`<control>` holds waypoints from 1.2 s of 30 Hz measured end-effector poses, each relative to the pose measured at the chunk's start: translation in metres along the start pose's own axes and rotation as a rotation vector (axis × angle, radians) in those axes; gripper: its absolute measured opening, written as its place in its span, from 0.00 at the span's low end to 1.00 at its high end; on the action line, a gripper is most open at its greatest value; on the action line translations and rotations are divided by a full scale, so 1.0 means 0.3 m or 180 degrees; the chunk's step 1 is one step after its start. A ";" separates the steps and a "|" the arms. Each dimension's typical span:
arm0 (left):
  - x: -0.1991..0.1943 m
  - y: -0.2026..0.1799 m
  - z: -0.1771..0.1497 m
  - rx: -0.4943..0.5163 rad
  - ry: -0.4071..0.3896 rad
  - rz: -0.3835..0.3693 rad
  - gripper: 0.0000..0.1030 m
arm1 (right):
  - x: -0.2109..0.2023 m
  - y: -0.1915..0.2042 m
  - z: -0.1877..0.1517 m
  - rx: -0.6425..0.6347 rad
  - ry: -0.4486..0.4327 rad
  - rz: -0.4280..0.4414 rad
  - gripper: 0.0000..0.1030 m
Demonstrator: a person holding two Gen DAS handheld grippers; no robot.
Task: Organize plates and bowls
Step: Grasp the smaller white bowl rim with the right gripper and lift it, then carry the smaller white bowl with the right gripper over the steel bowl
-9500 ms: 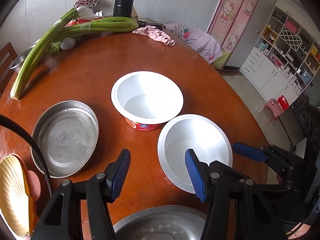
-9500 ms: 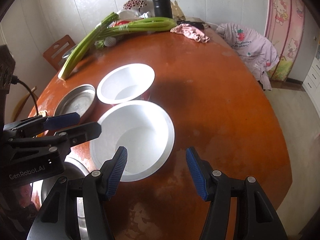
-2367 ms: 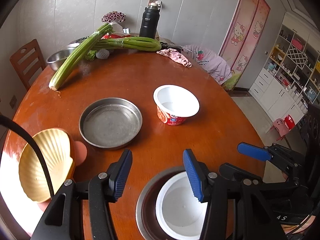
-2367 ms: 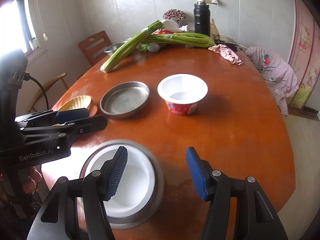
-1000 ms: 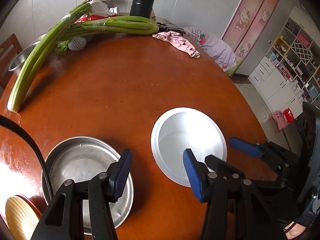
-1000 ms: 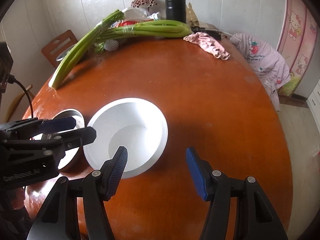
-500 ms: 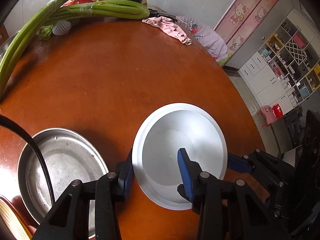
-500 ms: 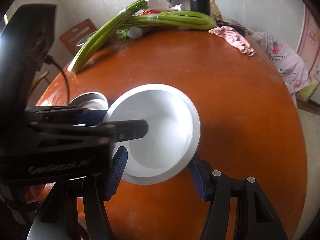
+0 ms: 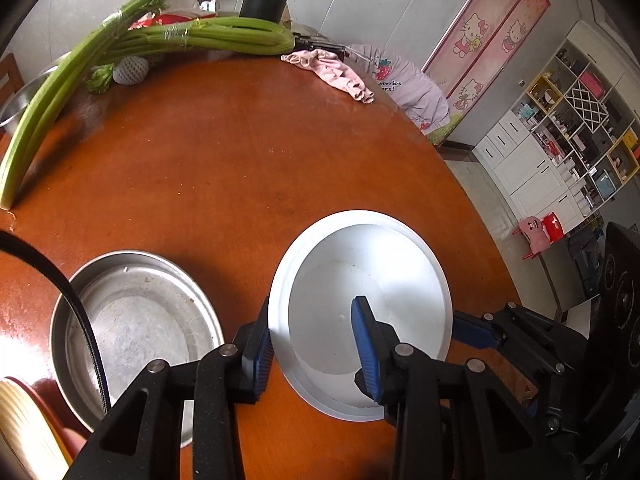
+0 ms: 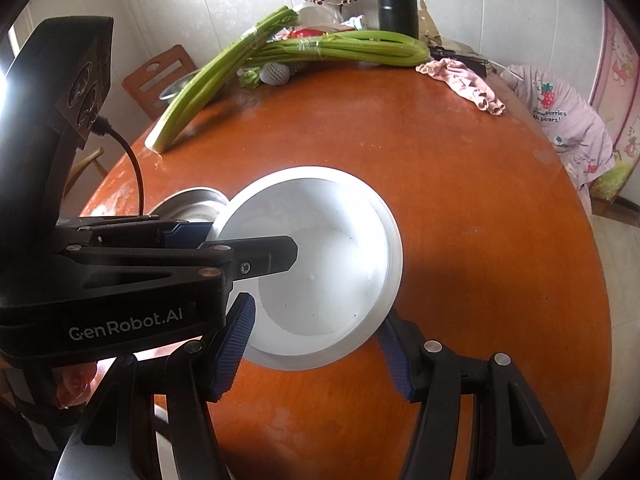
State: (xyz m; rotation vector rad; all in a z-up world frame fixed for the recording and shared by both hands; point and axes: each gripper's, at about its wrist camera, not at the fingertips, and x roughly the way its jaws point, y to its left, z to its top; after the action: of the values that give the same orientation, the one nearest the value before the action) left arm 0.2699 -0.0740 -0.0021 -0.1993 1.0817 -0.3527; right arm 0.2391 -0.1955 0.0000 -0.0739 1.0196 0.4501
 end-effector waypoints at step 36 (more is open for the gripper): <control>-0.362 -0.104 -0.237 0.0100 -0.0528 0.0157 0.36 | -0.323 0.214 -0.152 -0.0293 -0.0487 0.0041 0.61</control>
State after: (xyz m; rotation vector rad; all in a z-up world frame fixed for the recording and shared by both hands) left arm 0.1552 -0.0611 0.0652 -0.1705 0.9152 -0.3031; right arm 0.1342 -0.1812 0.0664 -0.1136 0.8496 0.5067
